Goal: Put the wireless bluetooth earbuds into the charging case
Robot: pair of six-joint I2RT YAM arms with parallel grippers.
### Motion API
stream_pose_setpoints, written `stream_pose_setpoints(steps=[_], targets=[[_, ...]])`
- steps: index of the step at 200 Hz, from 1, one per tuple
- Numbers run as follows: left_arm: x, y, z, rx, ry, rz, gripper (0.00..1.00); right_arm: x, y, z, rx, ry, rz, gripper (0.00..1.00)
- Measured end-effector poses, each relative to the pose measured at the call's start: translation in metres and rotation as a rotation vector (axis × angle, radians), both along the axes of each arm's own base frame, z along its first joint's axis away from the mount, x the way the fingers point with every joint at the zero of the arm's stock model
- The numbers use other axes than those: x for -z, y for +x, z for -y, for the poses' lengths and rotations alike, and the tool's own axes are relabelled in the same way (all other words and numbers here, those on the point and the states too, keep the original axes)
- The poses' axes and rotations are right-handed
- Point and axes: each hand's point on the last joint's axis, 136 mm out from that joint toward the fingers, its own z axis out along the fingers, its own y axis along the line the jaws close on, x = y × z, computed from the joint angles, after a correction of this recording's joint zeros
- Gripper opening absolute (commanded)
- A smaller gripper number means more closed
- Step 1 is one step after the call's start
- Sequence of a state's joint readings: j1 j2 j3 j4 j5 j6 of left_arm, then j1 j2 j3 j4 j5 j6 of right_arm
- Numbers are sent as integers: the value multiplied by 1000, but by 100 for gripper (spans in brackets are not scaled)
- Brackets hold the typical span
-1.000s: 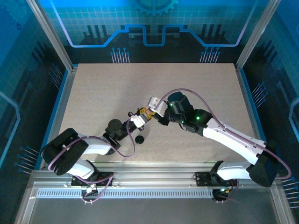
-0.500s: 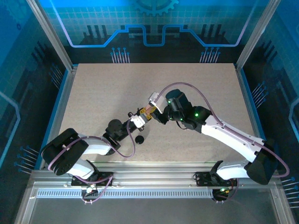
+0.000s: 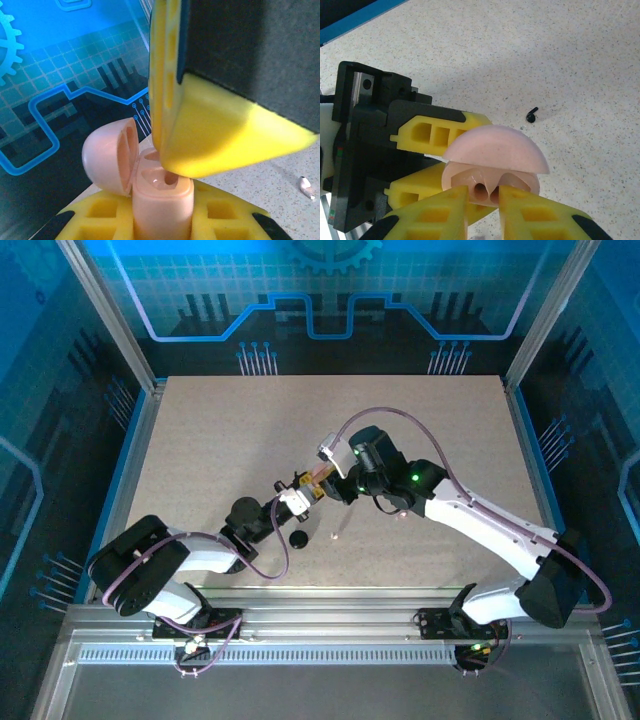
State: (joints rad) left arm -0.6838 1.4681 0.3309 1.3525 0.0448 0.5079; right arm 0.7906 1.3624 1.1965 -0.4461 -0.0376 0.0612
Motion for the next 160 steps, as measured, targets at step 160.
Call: stream_pose_setpoints(steps=[160], targets=[[12,30,-77,-286,-185,-178,14,61,-27,32,77,-78,-338,39]])
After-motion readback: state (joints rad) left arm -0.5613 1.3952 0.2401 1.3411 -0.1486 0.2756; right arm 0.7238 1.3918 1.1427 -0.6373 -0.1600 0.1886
